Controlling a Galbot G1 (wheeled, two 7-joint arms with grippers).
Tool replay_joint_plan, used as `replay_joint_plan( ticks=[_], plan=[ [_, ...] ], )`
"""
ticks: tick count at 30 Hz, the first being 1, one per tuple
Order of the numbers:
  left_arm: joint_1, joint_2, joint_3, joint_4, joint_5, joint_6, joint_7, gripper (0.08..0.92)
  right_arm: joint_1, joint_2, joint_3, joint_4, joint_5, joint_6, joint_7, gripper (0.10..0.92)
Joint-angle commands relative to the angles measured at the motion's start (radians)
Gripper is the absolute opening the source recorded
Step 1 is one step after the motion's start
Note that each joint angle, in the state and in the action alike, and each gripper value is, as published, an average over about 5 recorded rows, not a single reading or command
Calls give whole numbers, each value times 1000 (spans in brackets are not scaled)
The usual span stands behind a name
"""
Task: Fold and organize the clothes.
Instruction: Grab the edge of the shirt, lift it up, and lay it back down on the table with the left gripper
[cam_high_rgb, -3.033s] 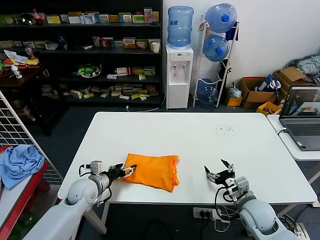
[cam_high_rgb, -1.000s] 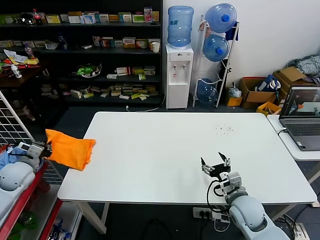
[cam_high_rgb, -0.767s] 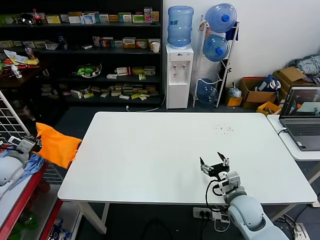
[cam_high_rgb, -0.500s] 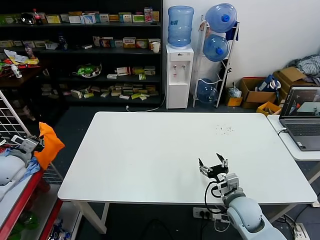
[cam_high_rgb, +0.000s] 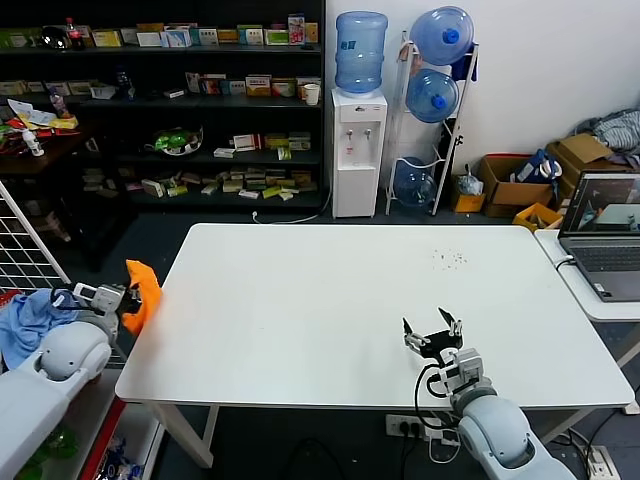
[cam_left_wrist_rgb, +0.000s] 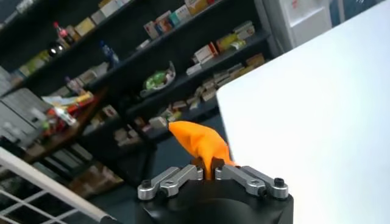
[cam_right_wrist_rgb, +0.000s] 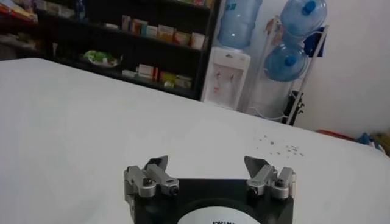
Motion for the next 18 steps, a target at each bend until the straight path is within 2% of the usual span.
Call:
replay_joint_plan(
  ticks=[1,9,18],
  plan=[
    [18,-124,3,-179,-279,49,-192,154,-2,-4,4,-1,-9,3,-6,823],
    [53,-274,24,-260,-347,30,-304,154,-6,-18,5,1,-16,6,-20,823],
    [41,-510,83,-158,-218,-26,-305,154,-38,-55,23,3,-14,67,-81,823]
  ],
)
